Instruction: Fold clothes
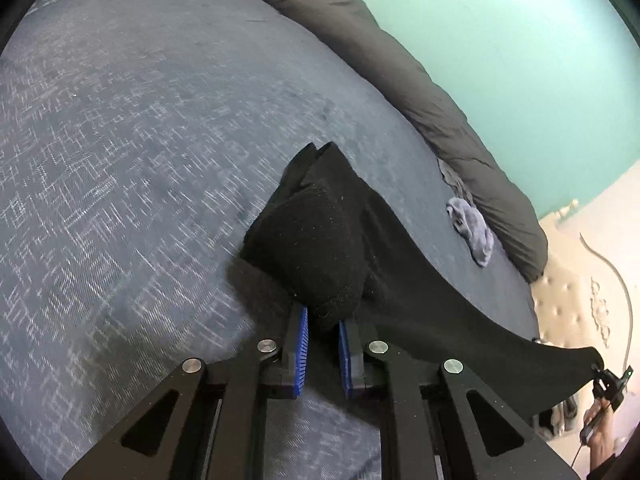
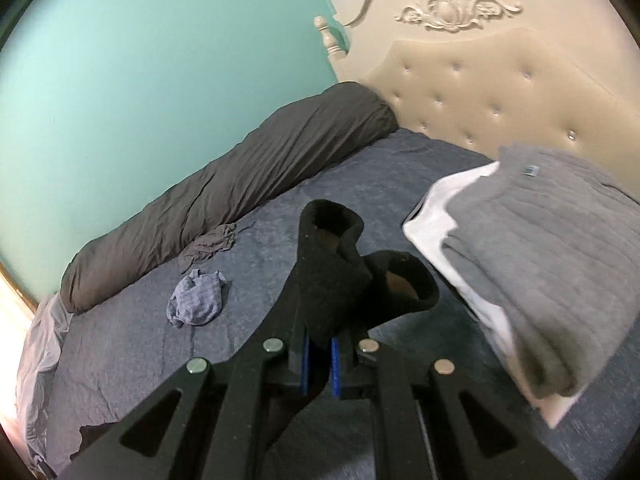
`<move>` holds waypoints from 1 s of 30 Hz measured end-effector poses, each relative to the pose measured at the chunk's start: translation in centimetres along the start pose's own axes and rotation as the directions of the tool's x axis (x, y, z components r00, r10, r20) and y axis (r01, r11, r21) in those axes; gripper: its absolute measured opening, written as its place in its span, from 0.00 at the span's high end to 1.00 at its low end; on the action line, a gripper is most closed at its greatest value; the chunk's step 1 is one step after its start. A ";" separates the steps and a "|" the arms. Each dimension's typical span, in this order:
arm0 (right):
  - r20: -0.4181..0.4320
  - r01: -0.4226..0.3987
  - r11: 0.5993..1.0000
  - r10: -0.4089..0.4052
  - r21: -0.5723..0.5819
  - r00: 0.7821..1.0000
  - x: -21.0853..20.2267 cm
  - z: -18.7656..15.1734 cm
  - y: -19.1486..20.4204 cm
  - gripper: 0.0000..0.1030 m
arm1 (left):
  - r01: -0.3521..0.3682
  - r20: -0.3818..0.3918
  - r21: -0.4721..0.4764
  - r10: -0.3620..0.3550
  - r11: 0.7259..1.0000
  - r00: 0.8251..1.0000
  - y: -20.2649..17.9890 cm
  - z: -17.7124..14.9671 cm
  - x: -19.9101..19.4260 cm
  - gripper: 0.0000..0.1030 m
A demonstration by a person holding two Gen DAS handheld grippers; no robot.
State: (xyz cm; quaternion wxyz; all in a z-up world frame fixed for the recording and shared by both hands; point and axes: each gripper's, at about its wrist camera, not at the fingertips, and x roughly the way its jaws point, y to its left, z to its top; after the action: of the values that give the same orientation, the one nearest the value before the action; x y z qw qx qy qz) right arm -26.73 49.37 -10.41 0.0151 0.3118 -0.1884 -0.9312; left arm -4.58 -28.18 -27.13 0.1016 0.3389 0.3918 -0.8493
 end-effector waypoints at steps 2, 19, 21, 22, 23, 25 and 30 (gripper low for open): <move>0.005 0.008 1.000 -0.008 -0.006 1.000 -0.9 0.2 -0.8 0.93 | 0.004 -0.011 -0.004 -0.004 1.000 1.000 -0.2 -0.7 0.1 0.87; -0.075 -0.007 0.998 0.002 -0.062 0.997 0.3 -2.2 -0.8 0.93 | -0.060 0.050 -0.064 0.063 0.996 0.997 1.8 -2.0 -3.0 0.76; -0.074 -0.006 0.998 0.001 -0.065 0.997 0.3 -2.1 -0.9 0.93 | -0.092 0.093 -0.047 0.096 0.995 0.991 1.7 -1.4 -4.1 0.76; -0.074 -0.006 0.998 0.001 -0.067 0.997 0.3 -2.1 -0.9 0.93 | -0.084 0.088 -0.014 0.084 0.996 0.993 1.2 -1.2 -4.0 0.76; -0.075 -0.005 0.998 0.000 -0.068 0.997 0.3 -2.2 -1.0 0.93 | -0.066 0.063 0.032 0.063 0.997 0.996 0.4 -1.1 -3.4 0.76; -0.077 -0.003 0.998 -0.002 -0.065 0.997 0.3 -2.2 -1.0 0.93 | -0.050 0.012 0.082 0.049 0.995 0.999 -0.7 -1.2 -2.0 0.76; -0.087 0.002 0.997 -0.008 -0.074 0.996 0.4 -2.4 -1.0 0.93 | -0.110 -0.047 0.213 0.122 0.971 0.991 -2.4 -1.8 2.1 0.77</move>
State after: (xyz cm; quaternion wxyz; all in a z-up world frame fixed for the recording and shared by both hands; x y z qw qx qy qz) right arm -25.53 49.36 -12.77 0.0326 0.3519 -0.1520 -0.9230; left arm -6.33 -25.09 -27.90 0.1030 0.3952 0.2824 -0.8680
